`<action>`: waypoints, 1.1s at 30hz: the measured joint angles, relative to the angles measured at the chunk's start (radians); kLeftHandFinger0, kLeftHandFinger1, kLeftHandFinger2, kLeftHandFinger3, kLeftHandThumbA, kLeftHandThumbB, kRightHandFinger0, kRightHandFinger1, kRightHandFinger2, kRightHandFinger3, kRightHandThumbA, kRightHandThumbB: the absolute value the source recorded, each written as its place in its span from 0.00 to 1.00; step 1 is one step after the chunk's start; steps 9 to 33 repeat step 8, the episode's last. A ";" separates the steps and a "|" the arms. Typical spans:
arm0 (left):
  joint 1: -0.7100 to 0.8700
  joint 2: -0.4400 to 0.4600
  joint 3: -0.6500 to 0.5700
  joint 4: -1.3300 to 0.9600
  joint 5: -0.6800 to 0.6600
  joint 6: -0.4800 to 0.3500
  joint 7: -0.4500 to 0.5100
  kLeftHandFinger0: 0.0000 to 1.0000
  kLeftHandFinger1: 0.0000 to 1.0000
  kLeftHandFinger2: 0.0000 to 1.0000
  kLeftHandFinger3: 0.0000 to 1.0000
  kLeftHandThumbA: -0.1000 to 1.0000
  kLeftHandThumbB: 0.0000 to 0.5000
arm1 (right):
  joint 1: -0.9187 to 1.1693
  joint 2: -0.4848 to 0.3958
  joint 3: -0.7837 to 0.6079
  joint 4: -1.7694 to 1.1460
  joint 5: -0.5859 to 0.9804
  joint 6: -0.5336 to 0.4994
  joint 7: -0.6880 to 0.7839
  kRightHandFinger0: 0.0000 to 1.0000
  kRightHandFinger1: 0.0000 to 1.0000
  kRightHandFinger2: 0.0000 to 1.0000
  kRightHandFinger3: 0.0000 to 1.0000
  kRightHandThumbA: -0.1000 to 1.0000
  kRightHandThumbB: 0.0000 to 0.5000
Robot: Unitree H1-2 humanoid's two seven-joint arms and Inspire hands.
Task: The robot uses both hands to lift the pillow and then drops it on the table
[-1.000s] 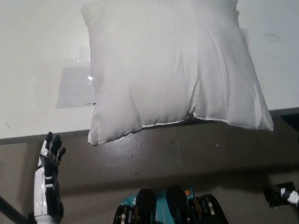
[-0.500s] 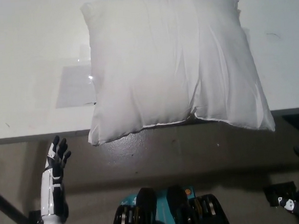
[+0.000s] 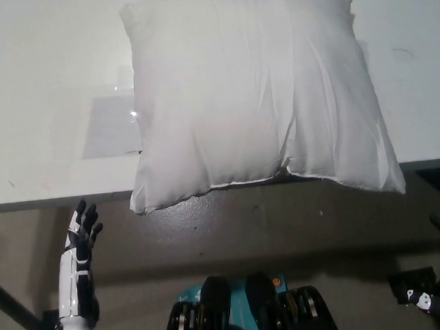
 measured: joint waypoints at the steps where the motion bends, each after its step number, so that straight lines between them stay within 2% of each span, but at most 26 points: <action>1: 0.000 0.000 0.001 0.001 0.001 0.000 0.000 1.00 1.00 1.00 1.00 1.00 0.13 | 0.000 0.000 0.001 0.001 0.000 -0.001 0.000 1.00 1.00 1.00 1.00 1.00 0.52; 3: 0.000 0.000 0.002 0.002 0.001 0.000 0.000 1.00 1.00 1.00 1.00 1.00 0.11 | 0.000 0.000 0.002 0.003 0.000 -0.002 0.000 1.00 1.00 1.00 1.00 1.00 0.55; 4: 0.000 0.000 0.002 0.002 0.001 0.000 0.000 1.00 1.00 1.00 1.00 1.00 0.15 | 0.000 0.000 0.002 0.003 0.000 -0.002 0.000 1.00 1.00 1.00 1.00 1.00 0.56; 8: 0.000 -0.001 0.004 0.002 0.005 0.000 0.000 1.00 1.00 1.00 1.00 1.00 0.18 | 0.000 0.000 0.002 0.004 0.000 -0.004 0.000 1.00 1.00 1.00 1.00 1.00 0.58; 33: 0.000 -0.001 0.004 0.002 0.005 0.000 0.000 1.00 1.00 1.00 1.00 1.00 0.18 | 0.000 0.000 0.002 0.004 0.000 -0.004 0.000 1.00 1.00 1.00 1.00 1.00 0.58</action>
